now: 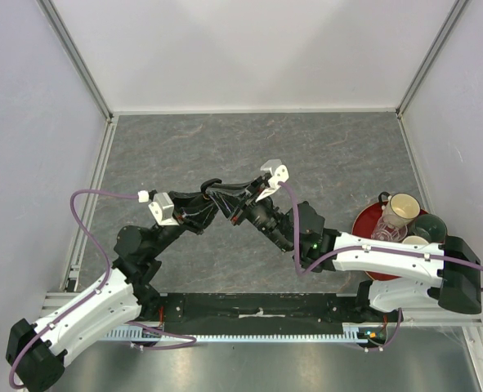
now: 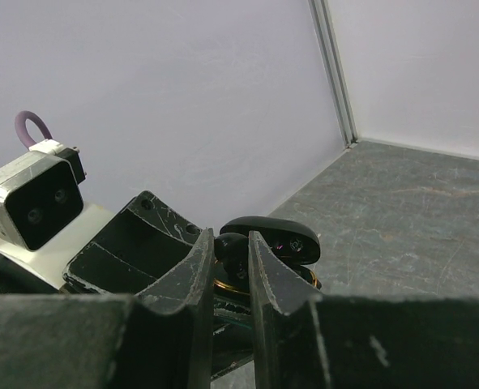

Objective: Insert the wireless bluetooth earbuds into the charging case
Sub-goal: Place the earbud in the charging case.

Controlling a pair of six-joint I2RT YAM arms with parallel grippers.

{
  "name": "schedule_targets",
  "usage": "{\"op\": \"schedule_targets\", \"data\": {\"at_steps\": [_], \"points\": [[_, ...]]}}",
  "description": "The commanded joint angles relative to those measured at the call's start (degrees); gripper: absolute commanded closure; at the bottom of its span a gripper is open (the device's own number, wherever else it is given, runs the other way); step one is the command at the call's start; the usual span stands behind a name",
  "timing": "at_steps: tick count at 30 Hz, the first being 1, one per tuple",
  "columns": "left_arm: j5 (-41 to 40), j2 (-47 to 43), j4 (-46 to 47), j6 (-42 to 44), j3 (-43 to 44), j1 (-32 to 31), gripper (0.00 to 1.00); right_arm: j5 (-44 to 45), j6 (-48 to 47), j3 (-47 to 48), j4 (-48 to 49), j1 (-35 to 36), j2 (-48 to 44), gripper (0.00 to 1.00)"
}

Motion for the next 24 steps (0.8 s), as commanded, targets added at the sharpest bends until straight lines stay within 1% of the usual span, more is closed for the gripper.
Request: {"op": "schedule_targets", "data": {"at_steps": [1, 18, 21, 23, 24], "points": [[-2.11, -1.65, 5.44, 1.74, 0.97, 0.0, 0.98, 2.32, -1.31, 1.25, -4.77, 0.14, -0.86, 1.0], [-1.85, -1.21, 5.44, 1.92, 1.32, 0.0, 0.98, 3.81, -1.92, 2.75, -11.01, 0.5, -0.95, 1.0], [-1.94, -1.3, 5.35, 1.92, 1.32, 0.0, 0.98, 3.99, -2.1, 3.97, -13.38, 0.58, -0.68, 1.0], [-1.85, -1.3, 5.44, 1.92, 1.41, 0.0, 0.98, 4.25, -2.27, 4.07, -14.44, 0.67, -0.68, 0.99], [-1.76, -1.21, 5.35, 1.92, 1.5, 0.0, 0.98, 4.25, -2.27, 3.98, -14.44, 0.58, -0.77, 0.98]]}}
